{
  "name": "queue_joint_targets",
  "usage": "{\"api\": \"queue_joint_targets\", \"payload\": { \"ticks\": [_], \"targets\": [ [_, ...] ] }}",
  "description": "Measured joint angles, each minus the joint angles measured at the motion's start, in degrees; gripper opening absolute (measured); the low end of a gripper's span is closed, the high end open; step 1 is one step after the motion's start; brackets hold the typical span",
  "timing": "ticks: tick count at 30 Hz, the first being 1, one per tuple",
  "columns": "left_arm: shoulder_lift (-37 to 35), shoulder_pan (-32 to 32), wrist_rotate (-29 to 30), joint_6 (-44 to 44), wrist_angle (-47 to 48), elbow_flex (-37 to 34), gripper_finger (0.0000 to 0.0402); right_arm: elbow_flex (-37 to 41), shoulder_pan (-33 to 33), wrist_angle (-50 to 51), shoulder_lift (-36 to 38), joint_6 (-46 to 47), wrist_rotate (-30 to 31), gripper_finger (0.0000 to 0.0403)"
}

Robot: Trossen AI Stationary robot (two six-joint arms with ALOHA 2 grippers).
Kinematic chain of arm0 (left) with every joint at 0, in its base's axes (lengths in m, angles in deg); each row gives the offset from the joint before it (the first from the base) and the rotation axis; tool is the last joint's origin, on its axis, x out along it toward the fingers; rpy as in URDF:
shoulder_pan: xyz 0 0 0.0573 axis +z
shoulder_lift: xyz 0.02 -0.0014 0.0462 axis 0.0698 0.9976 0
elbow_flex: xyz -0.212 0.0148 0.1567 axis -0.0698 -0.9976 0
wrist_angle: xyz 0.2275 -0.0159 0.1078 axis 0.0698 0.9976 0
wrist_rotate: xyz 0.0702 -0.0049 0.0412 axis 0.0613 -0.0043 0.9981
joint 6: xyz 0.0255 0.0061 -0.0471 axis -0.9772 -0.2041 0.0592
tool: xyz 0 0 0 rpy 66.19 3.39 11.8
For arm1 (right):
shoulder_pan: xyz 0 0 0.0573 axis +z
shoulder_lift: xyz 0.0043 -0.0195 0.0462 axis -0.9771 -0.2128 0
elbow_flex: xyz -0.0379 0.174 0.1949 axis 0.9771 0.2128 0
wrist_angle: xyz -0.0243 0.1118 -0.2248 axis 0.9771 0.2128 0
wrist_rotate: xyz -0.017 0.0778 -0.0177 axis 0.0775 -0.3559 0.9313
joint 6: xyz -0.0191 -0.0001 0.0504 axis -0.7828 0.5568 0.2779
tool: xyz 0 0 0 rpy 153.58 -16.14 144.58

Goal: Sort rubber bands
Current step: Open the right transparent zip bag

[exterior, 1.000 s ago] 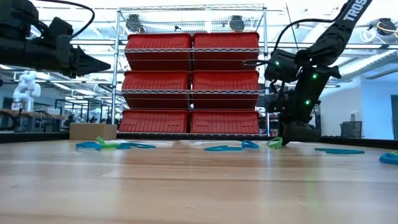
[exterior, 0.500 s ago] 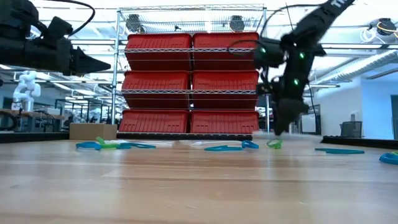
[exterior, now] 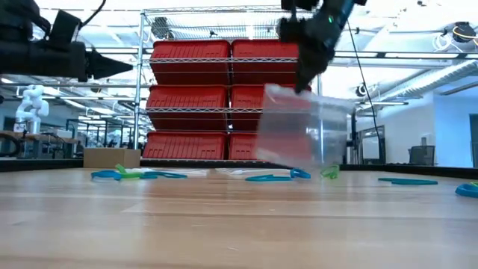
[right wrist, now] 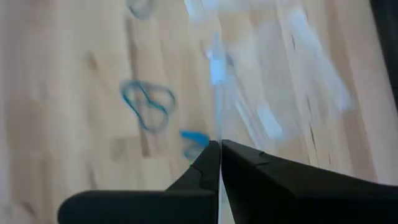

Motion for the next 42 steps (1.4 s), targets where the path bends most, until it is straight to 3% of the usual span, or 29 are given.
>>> {"api": "queue_joint_targets", "payload": {
  "ticks": [9,15,20,24,32,42],
  "targets": [
    [0.0,0.0,-2.17,0.11,-3.38,0.0,0.0018,-3.08,2.22,-8.96,-0.23,0.03,-1.75,0.0],
    [-0.01,0.0,-2.22,0.44,-12.8,0.0,0.0018,-3.08,3.79,-16.54,-2.36,-0.78,-1.72,0.0],
    [0.0,0.0,-2.57,8.79,-21.5,0.0,0.0018,-3.1,4.08,-17.64,-5.49,-1.38,-1.72,0.0],
    [1.03,0.0,-6.08,14.89,-20.72,0.0,0.0018,-3.1,4.0,-18.7,-8.03,-1.18,-2.82,0.0],
    [13.36,-0.05,-12.05,22.03,-18.47,0.12,0.0028,-3.1,4.06,-23.36,-10.62,-0.93,-6.22,0.0],
    [35.23,-5.26,-15.06,23.58,-21.14,8.63,0.0154,-3.1,3.98,-25.48,-10.65,-2.95,-6.17,0.0]
  ]
}}
